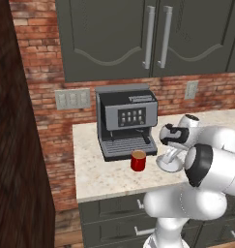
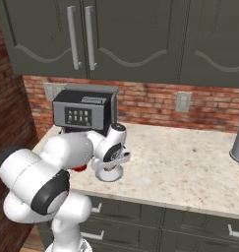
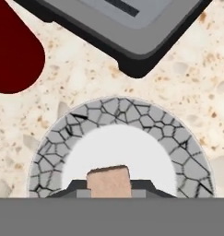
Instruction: Take a sugar cube from the saucer and place it inside the coffee. Then, grab milk from the fridge and place it next to the coffee on the counter to sweeten the coffee.
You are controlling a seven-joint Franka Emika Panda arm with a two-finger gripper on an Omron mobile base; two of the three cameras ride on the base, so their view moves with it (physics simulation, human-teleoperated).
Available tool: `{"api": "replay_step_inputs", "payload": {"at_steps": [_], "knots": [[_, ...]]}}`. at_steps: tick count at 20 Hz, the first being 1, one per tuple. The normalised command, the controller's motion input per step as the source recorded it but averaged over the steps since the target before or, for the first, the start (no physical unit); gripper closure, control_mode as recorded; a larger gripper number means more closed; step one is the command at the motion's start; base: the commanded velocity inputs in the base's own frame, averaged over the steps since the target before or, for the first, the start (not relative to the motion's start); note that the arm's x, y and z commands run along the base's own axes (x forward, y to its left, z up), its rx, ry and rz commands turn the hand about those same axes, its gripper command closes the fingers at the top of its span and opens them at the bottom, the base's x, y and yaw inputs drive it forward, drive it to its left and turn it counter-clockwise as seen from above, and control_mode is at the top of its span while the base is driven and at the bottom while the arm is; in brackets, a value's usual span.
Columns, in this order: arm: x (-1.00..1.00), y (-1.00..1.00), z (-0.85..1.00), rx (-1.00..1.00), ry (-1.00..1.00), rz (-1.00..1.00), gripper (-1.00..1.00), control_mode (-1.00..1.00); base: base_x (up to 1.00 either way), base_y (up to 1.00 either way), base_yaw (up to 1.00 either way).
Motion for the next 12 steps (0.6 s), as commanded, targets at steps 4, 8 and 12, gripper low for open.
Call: {"api": "replay_step_inputs", "payload": {"at_steps": [4,8,12], "knots": [[-0.35,0.15,0.51,-0.01,-0.11,0.0,1.0,-1.0,0.0,0.0,0.0],[-0.3,0.15,0.76,0.0,-0.07,0.0,1.0,-1.0,0.0,0.0,0.0],[-0.25,0.31,0.62,0.0,-0.05,-0.01,1.0,-1.0,0.0,0.0,0.0]]}}
